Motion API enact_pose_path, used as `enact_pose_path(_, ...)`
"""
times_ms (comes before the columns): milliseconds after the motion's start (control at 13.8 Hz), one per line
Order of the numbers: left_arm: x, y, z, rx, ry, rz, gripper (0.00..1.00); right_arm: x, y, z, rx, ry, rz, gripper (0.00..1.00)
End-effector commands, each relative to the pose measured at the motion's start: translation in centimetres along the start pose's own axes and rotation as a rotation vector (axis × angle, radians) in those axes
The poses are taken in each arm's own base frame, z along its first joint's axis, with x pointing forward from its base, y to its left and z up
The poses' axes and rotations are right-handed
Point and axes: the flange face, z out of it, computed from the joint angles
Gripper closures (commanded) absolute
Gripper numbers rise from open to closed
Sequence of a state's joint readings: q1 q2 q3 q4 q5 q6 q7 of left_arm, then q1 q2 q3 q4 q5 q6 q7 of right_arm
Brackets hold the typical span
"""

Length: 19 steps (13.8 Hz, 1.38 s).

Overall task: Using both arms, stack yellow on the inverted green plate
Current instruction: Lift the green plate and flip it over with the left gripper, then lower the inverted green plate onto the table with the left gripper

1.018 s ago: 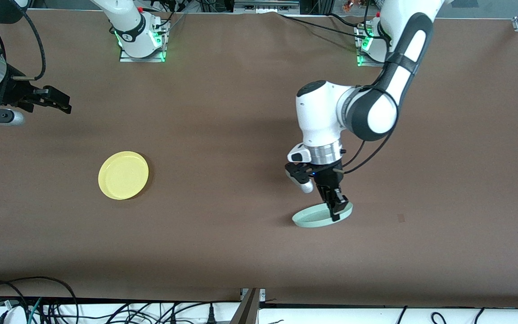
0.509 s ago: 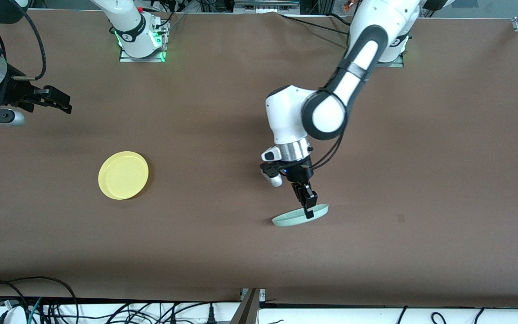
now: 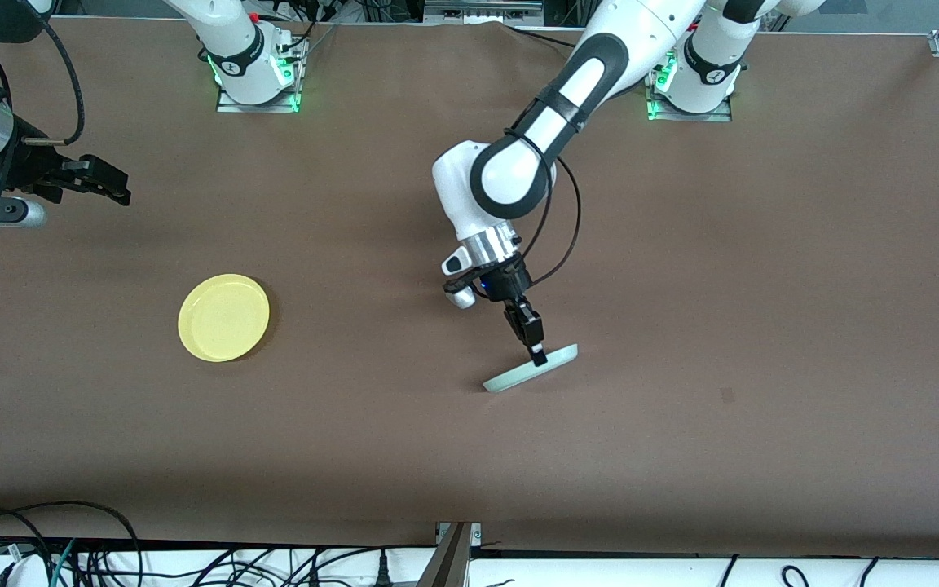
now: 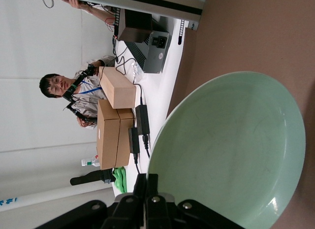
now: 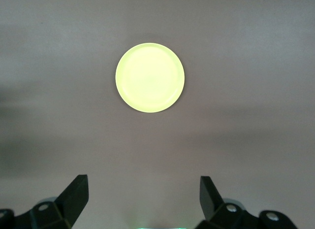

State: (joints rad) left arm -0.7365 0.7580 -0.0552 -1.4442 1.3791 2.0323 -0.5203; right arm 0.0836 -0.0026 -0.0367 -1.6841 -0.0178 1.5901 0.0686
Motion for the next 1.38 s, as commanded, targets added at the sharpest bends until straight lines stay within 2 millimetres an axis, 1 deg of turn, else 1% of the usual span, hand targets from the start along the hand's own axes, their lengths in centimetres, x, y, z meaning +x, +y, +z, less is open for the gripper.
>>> enact_pose_path(0, 0.5, 2.1, -0.9, 0.086, -0.027, -0.003, 1.00, 0.1, -0.3, -0.4, 0.011, -0.008, 0.002, 0.00)
enact_pose_path(73, 0.5, 2.5, -1.1, 0.107, -0.028, -0.015, 1.00, 0.1, -0.3, -0.4, 0.011, -0.008, 0.002, 0.00)
enact_pose_path(218, 0.3, 3.9, -1.5, 0.136, -0.053, -0.016, 1.00, 0.1, -0.3, -0.4, 0.011, -0.008, 0.002, 0.00)
enact_pose_path(291, 0.3, 4.9, -2.1, 0.153, -0.065, -0.009, 1.00, 0.0, -0.2, -0.5, 0.011, -0.008, 0.002, 0.00)
enact_pose_path(436, 0.2, 5.9, -2.7, 0.178, -0.088, -0.003, 1.00, 0.0, -0.2, -0.4, 0.010, -0.011, 0.002, 0.00)
enact_pose_path(509, 0.2, 6.7, -3.3, 0.190, -0.092, -0.006, 1.00, 0.0, -0.2, -0.4, 0.010, -0.011, 0.002, 0.00)
enact_pose_path(655, 0.0, 9.0, -4.1, 0.215, -0.109, -0.019, 1.00, 0.0, -0.2, -0.4, 0.011, -0.011, 0.003, 0.00)
enact_pose_path(800, 0.1, 9.3, -4.7, 0.205, -0.112, -0.050, 1.00, 0.0, -0.2, -0.4, 0.011, -0.011, 0.003, 0.00)
enact_pose_path(873, 0.4, 9.9, -5.7, 0.170, -0.115, -0.061, 0.99, 0.0, -0.2, -0.4, 0.011, -0.011, 0.003, 0.00)
enact_pose_path(945, 0.4, 10.3, -6.1, 0.140, -0.128, -0.067, 0.79, 0.0, -0.2, -0.4, 0.011, -0.011, 0.003, 0.00)
enact_pose_path(1018, 0.5, 10.6, -6.6, 0.118, -0.128, -0.072, 0.37, 0.0, -0.2, -0.4, 0.011, -0.011, 0.003, 0.00)
enact_pose_path(1091, 0.7, 11.1, -7.5, 0.085, -0.130, -0.077, 0.14, 0.0, -0.2, -0.4, 0.011, -0.011, 0.003, 0.00)
enact_pose_path(1164, 0.7, 11.3, -7.9, 0.052, -0.144, -0.088, 0.00, 0.0, -0.1, -0.4, 0.011, -0.011, 0.005, 0.00)
enact_pose_path(1309, 1.6, 11.2, -10.0, -0.047, -0.171, -0.142, 0.00, 0.0, 0.0, -0.3, 0.011, -0.015, 0.006, 0.00)
